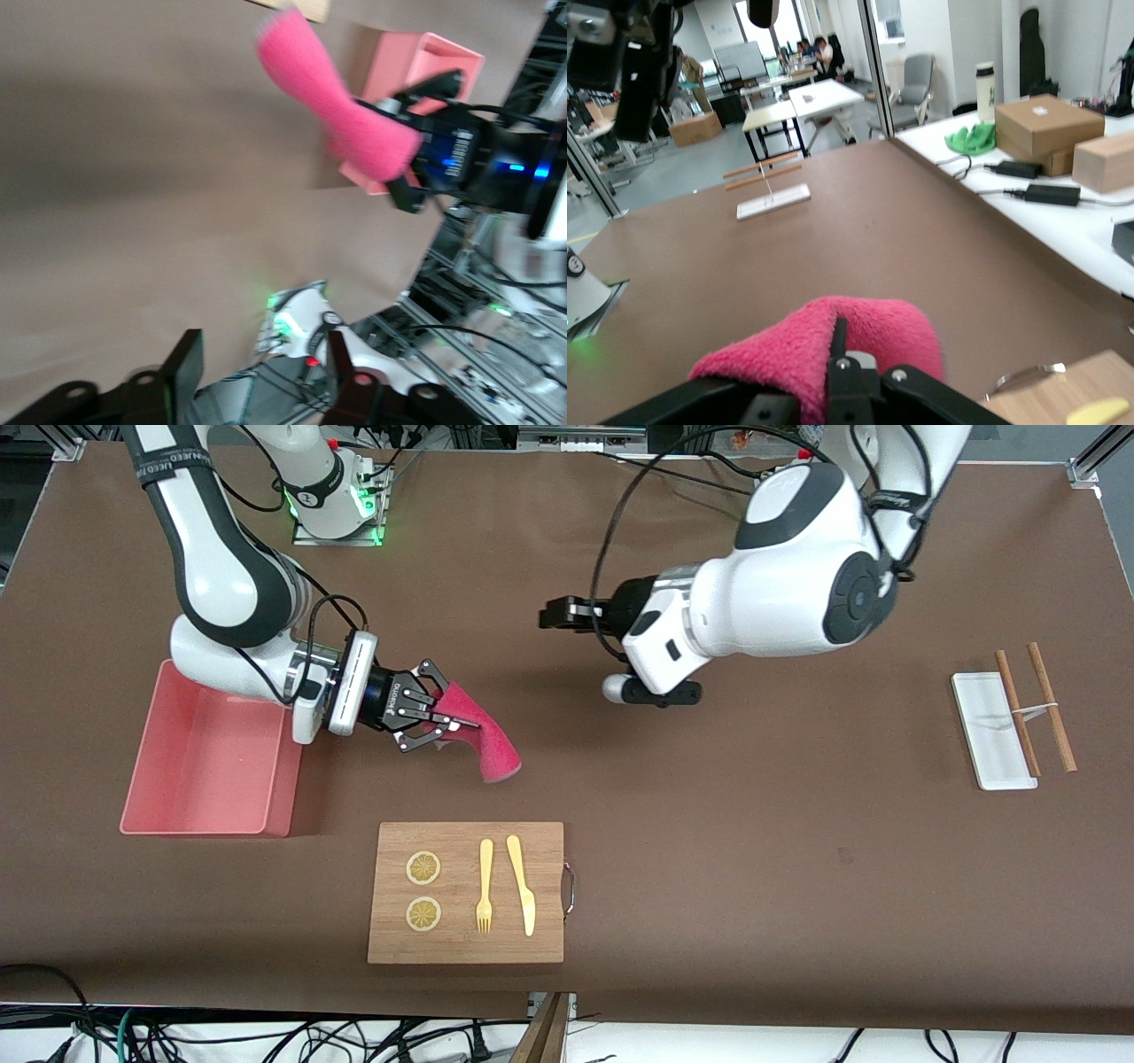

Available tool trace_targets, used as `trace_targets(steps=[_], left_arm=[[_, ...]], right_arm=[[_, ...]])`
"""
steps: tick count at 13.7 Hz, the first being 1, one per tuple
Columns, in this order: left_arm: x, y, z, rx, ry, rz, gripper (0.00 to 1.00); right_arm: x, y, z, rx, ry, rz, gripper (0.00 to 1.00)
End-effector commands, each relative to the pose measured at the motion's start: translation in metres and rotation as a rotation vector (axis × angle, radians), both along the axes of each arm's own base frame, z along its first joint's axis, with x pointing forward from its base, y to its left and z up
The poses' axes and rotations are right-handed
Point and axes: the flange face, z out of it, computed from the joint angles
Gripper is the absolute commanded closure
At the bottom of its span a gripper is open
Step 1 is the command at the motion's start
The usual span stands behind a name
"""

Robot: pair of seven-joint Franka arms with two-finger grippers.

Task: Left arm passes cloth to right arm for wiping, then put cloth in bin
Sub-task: 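Lower the cloth with the right gripper while the left gripper withdraws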

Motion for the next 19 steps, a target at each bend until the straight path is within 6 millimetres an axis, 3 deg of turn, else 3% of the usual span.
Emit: trace_targets(steps=[1, 3, 6, 8, 13, 15, 17, 19], left_arm=[[-0.004, 0.033, 0.017, 0.162, -0.049, -0.034, 0.00], [0.003, 0.067, 0.022, 0.298, -0.118, -0.030, 0.00], [0.007, 0.097, 0.022, 0.512, -0.197, -0.061, 0.00], [0.005, 0.121, 0.036, 0.576, -0.253, -0.115, 0.00], [0.003, 0.207, 0.053, 0.646, -0.323, -0.293, 0.00], [-0.011, 0.254, 0.058, 0.671, -0.425, -0.303, 0.00], [-0.024, 0.297, 0.050, 0.660, -0.451, -0.241, 0.00], [-0.030, 0.309, 0.048, 0.661, -0.414, -0.231, 0.00]], right_arm=[[0.003, -0.035, 0.030, -0.137, 0.088, -0.040, 1.00], [0.002, -0.054, 0.038, -0.248, 0.172, -0.080, 1.00], [0.005, -0.086, 0.033, -0.410, 0.296, -0.161, 1.00], [0.005, -0.099, 0.030, -0.538, 0.405, -0.249, 1.00], [-0.003, -0.109, 0.022, -0.841, 0.641, -0.554, 1.00], [-0.007, -0.112, 0.017, -0.909, 0.695, -0.648, 1.00], [-0.014, -0.116, 0.003, -1.000, 0.761, -0.793, 1.00], [-0.025, -0.108, -0.023, -1.022, 0.835, -0.852, 1.00]])
